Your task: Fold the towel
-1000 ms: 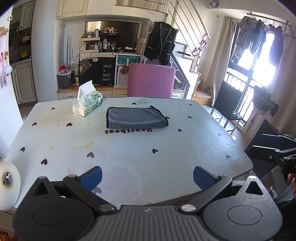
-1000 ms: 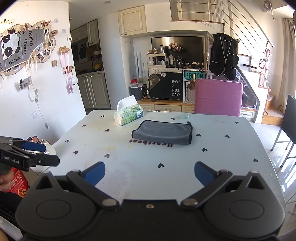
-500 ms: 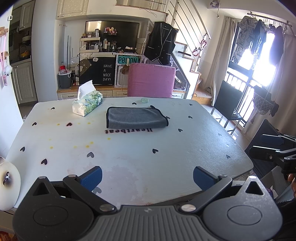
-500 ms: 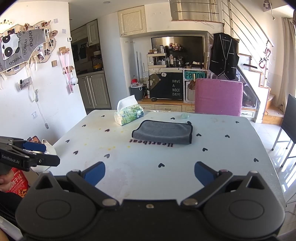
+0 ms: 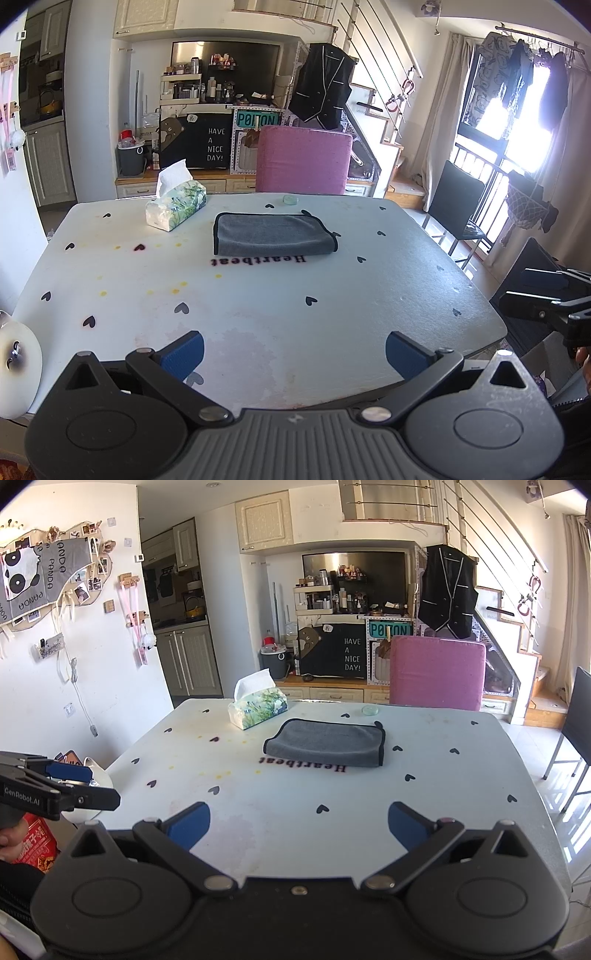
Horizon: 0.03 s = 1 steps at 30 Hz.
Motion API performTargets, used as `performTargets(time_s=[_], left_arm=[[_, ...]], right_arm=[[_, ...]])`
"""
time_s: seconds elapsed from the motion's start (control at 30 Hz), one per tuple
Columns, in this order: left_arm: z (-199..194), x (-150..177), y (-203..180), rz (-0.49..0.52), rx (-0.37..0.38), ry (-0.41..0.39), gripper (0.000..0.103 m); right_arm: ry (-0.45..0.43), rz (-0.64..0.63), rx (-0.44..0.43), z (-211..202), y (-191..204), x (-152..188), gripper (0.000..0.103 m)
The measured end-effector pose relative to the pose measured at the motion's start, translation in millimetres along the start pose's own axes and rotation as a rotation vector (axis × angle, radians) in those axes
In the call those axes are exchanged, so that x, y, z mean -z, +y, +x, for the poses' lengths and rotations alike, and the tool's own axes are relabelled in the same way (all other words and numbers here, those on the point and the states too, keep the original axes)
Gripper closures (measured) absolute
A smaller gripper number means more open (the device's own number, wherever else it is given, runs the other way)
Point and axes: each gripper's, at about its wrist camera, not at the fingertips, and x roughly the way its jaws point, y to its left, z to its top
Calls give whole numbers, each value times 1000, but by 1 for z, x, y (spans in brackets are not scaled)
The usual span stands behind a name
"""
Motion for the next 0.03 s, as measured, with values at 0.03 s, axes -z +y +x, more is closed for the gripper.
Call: performTargets(time_s=[0.03], left_arm=[[0,0,0,1,-1,-1,0]], right_arm=[[1,1,0,1,0,0,0]])
